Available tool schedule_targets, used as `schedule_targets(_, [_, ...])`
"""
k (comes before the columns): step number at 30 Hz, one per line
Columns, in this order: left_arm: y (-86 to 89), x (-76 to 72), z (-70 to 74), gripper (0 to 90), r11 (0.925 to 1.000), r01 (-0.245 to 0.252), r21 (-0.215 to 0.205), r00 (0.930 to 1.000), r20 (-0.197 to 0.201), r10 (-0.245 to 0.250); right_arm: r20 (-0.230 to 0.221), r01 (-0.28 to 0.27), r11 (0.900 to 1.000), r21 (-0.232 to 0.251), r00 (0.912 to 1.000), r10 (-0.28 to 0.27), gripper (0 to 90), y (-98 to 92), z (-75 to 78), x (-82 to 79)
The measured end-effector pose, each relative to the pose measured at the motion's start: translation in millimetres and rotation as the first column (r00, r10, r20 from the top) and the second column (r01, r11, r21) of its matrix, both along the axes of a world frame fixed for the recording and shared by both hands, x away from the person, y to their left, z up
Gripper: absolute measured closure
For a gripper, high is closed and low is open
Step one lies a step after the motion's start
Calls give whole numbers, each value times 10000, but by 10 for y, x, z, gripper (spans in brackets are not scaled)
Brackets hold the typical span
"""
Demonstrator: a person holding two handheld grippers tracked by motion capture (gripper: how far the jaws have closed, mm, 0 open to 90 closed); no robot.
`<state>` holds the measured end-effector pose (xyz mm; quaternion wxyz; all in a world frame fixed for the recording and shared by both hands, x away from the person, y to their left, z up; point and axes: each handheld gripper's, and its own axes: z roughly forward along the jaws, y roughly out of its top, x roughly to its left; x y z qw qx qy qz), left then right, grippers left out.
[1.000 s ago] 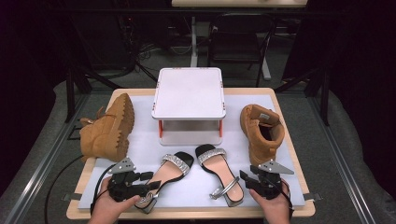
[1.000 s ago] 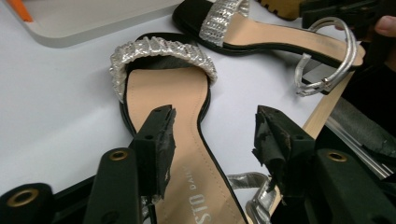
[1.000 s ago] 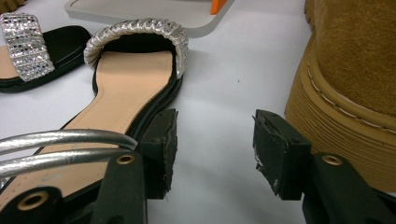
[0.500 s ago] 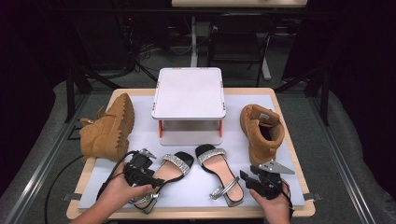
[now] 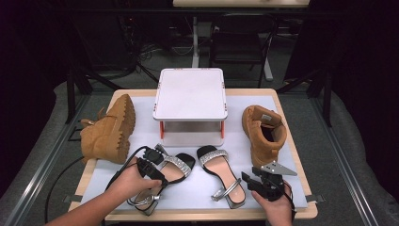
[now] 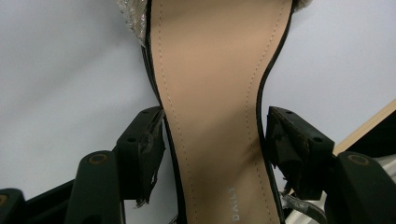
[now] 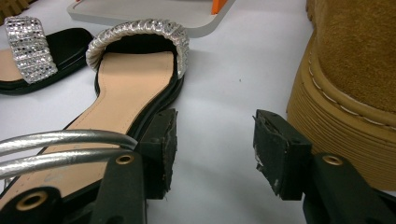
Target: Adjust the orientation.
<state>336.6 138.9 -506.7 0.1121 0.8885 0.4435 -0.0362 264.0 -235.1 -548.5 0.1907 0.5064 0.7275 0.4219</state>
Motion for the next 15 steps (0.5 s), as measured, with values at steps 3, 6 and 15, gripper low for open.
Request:
schedule_targets(3, [-40, 23, -4, 369, 9993, 53, 369, 9998, -205, -45, 21, 1, 10000, 19, 10000, -1, 492, 0, 3, -2])
schedule_targets(6, [-62, 46, -36, 369, 9980, 38, 633, 9970, -768, 11, 12, -10, 10000, 27, 10000, 10, 492, -1, 2, -3])
schedule_targets(15, [-117, 87, -92, 398, 9935, -46, 1140, 9913, -1303, 196, 15, -21, 10000, 66, 10000, 21, 492, -1, 3, -1])
